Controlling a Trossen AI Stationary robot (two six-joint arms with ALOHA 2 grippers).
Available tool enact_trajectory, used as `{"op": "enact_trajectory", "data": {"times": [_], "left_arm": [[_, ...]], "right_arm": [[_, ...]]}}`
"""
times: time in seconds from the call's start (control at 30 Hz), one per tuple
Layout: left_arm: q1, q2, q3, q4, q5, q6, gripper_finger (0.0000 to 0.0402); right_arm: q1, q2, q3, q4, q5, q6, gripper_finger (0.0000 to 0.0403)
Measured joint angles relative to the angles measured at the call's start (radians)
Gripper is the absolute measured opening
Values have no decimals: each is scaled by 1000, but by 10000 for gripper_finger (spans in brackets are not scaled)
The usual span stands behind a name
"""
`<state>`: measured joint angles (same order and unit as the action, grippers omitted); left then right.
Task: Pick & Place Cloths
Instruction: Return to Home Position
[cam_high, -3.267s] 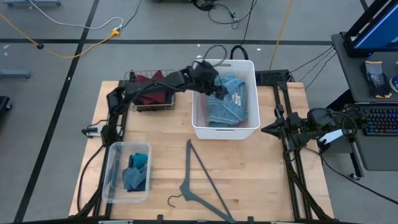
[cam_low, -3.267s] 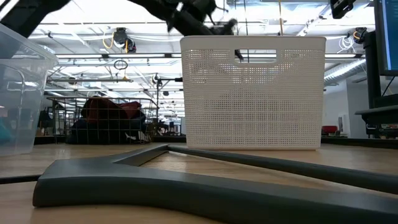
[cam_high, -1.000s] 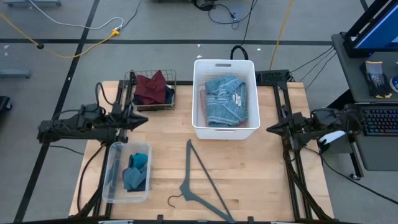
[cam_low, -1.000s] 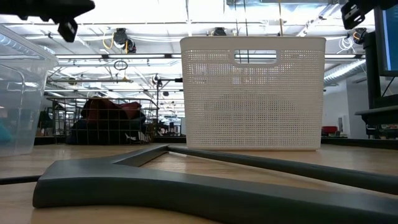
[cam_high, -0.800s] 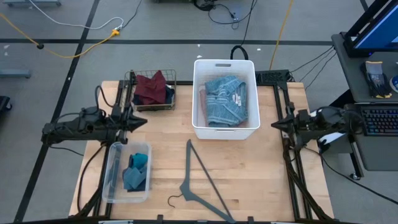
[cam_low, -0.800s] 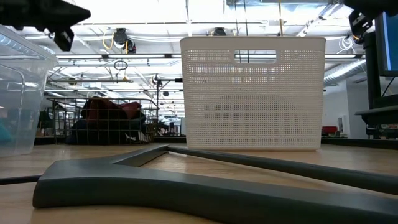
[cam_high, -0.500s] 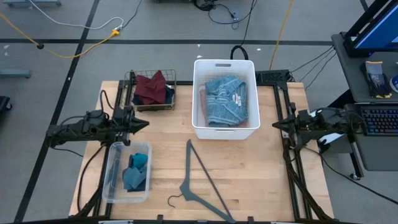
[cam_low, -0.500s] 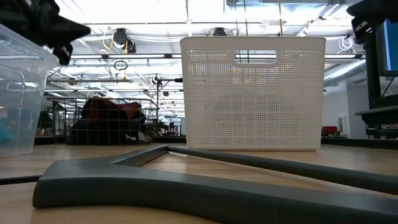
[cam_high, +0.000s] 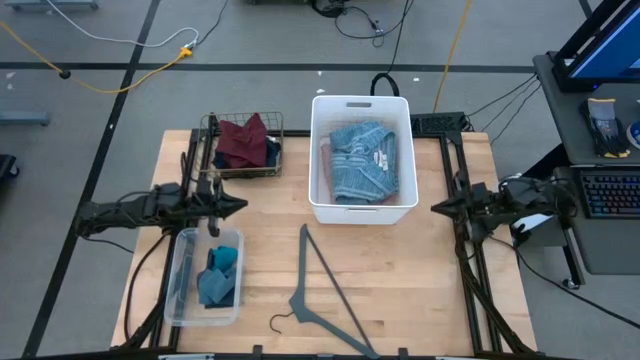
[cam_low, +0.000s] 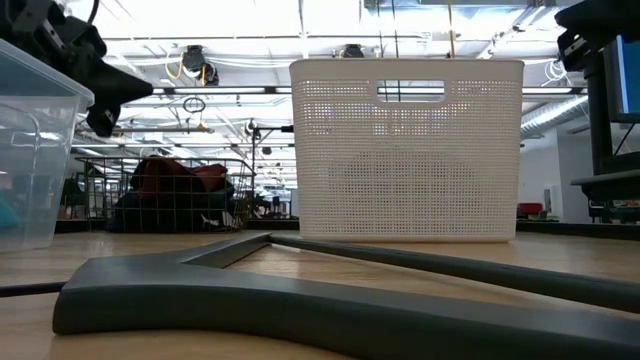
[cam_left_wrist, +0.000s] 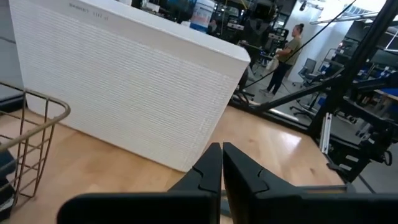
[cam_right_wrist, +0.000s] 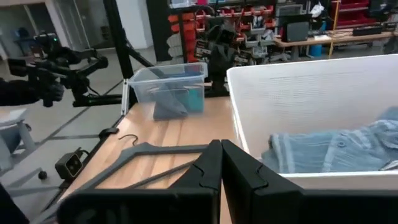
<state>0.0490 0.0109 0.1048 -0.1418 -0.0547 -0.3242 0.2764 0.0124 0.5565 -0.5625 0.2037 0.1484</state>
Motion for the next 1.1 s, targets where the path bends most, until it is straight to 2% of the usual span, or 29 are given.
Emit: {"op": "enact_trajectory", "data": {"times": [0.13, 0.3, 0.67, 0.77, 0.83, 0.93, 1.1], "left_arm": [[0, 0, -30, 50, 0, -17, 2], [0, 1, -31, 36, -28, -41, 19], [0, 2, -30, -23, -23, 81, 31], [0, 2, -30, -21, -23, 177, 31], [0, 2, -32, -4, -23, 221, 31], [0, 2, -32, 62, -23, 269, 31], [0, 2, -32, 152, -23, 319, 31]], "right_arm": [[0, 0, -69, 31, 1, 34, 0], [0, -2, -79, 68, 0, 41, 0], [0, -4, -80, 57, 3, 51, 0], [0, -4, -94, 63, 3, 149, 0], [0, -4, -128, 61, 2, 221, 0], [0, -4, -213, 95, -41, 246, 0], [0, -3, -374, 287, -48, 131, 0]]}}
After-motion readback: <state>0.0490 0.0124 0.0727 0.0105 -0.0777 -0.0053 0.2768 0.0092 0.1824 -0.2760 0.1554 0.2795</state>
